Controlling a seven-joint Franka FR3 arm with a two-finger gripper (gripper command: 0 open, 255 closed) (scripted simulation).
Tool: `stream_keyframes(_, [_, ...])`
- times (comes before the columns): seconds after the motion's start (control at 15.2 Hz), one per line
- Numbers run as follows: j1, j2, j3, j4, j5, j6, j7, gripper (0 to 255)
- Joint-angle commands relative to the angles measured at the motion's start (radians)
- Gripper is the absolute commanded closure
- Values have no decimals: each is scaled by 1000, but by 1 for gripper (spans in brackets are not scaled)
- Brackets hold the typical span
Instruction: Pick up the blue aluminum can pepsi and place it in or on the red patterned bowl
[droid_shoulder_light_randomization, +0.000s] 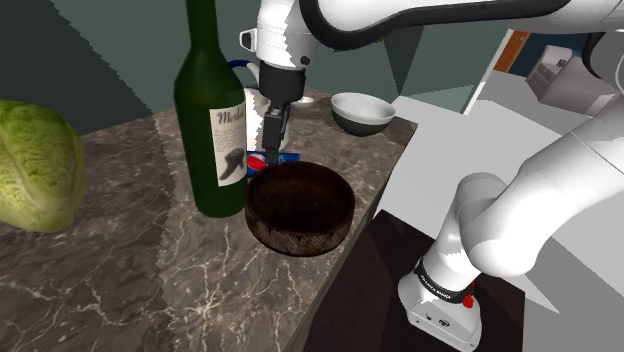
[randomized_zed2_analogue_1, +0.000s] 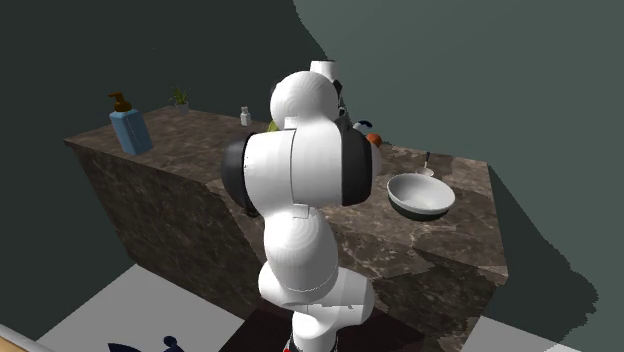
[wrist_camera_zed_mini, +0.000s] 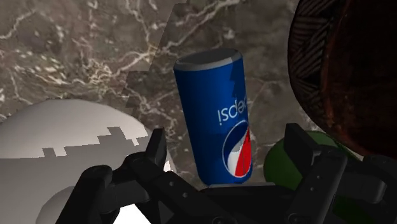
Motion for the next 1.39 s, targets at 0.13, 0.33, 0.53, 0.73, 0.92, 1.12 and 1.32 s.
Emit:
stream_keyframes(0.13, [-4,51,-1,-39,3,16,-4,0])
stream_keyframes(0.33, [-3,51,-2,-39,3,16,-4,0])
stream_keyframes(0.53, [-3,54,-2,-35,2,16,-3,255])
stream_keyframes(0.73, [-4,54,-3,-32,2,12,-5,255])
stream_keyframes(0.92, [-4,53,-4,-35,2,14,-6,255])
stream_keyframes(1.12, [-3,51,-2,-39,3,16,-4,255])
stream_keyframes(1.32, [-3,47,-4,-2,2,-25,-2,255])
